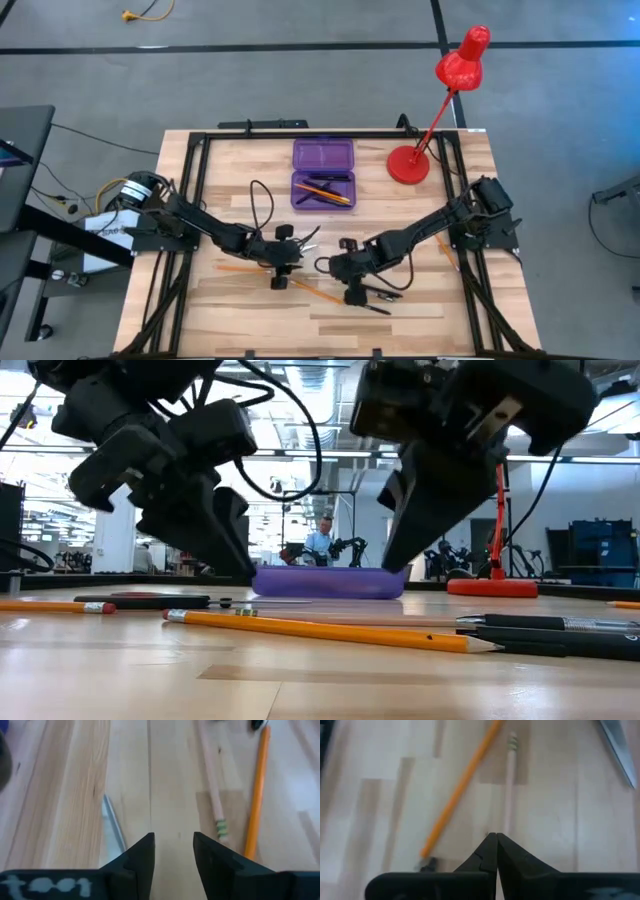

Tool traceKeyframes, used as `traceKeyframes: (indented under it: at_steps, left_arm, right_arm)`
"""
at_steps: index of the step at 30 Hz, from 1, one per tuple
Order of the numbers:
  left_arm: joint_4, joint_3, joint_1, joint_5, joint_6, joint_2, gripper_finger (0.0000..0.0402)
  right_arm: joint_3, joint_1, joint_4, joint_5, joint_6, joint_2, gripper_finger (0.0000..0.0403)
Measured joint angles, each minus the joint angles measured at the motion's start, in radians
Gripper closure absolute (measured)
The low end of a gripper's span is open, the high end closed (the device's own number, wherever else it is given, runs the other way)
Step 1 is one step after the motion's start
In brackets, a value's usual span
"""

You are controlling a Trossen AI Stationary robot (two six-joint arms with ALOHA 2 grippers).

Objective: Pick & place school supplies into a supply box
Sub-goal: Put the light brown pencil into the purple supply box

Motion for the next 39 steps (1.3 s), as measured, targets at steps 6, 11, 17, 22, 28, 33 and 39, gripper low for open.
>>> traceKeyframes:
  at_steps: [6, 11, 17, 22, 28, 33, 39]
  left_arm:
    - [-0.007, 0.0, 0.0, 0.01, 0.013, 0.0, 0.0278]
    - [0.007, 0.0, -0.004, 0.014, 0.013, 0.0, 0.0278]
    - [0.013, 0.0, -0.027, 0.01, 0.01, 0.0, 0.0278]
    - [0.012, 0.0, -0.046, -0.013, -0.02, 0.0, 0.0278]
    - [0.013, 0.0, -0.061, -0.027, -0.038, 0.0, 0.0278]
    - [0.02, 0.0, -0.068, -0.009, -0.042, 0.0, 0.0278]
    - [0.021, 0.0, -0.068, -0.009, -0.046, 0.0, 0.0278]
  right_arm:
    - [0.0, -0.018, 0.005, 0.001, 0.026, 0.0, 0.0365]
    - [0.0, -0.007, 0.01, -0.002, 0.028, 0.0, 0.033]
    - [-0.001, 0.025, -0.014, -0.003, 0.038, 0.04, 0.0321]
    - [0.01, 0.04, -0.006, -0.016, 0.114, 0.094, 0.0321]
    - [0.008, 0.037, -0.011, 0.03, 0.155, 0.091, 0.0321]
    - [0.009, 0.03, -0.016, 0.015, 0.158, 0.095, 0.0321]
    - [0.009, 0.021, -0.02, 0.012, 0.165, 0.096, 0.0352]
